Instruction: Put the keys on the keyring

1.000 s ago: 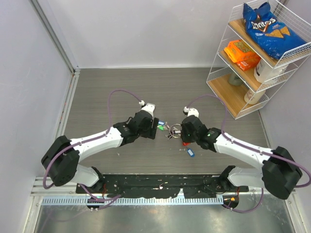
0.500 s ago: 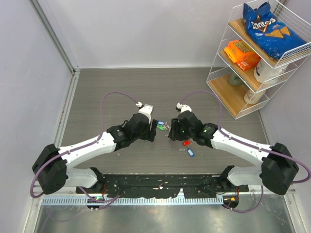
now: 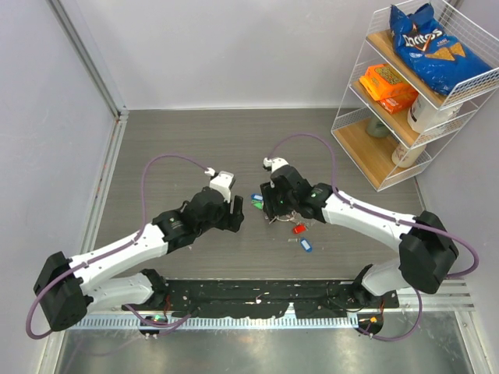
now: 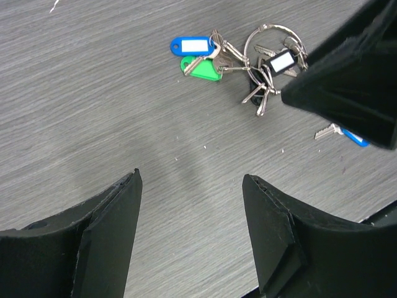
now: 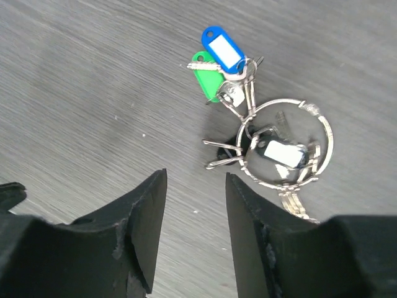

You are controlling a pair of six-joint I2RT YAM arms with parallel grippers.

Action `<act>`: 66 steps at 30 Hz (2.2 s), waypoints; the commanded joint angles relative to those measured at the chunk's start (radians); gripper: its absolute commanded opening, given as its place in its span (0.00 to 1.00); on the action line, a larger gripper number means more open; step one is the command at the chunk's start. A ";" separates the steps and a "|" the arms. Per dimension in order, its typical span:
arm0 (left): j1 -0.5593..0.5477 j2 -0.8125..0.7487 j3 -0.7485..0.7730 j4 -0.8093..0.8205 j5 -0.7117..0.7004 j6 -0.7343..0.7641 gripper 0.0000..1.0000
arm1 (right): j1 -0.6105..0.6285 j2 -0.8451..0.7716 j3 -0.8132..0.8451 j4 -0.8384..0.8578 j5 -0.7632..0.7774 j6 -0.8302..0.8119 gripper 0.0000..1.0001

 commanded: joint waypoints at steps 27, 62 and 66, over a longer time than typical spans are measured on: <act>-0.005 -0.365 -0.279 0.125 0.056 0.125 0.75 | -0.053 0.064 0.057 -0.115 -0.510 -1.325 0.53; -0.004 -0.452 -0.444 0.318 0.052 0.136 0.80 | -0.119 0.357 0.284 -0.307 -0.615 -1.608 0.40; -0.004 -0.451 -0.444 0.320 0.050 0.137 0.80 | -0.119 0.366 0.296 -0.303 -0.607 -1.603 0.39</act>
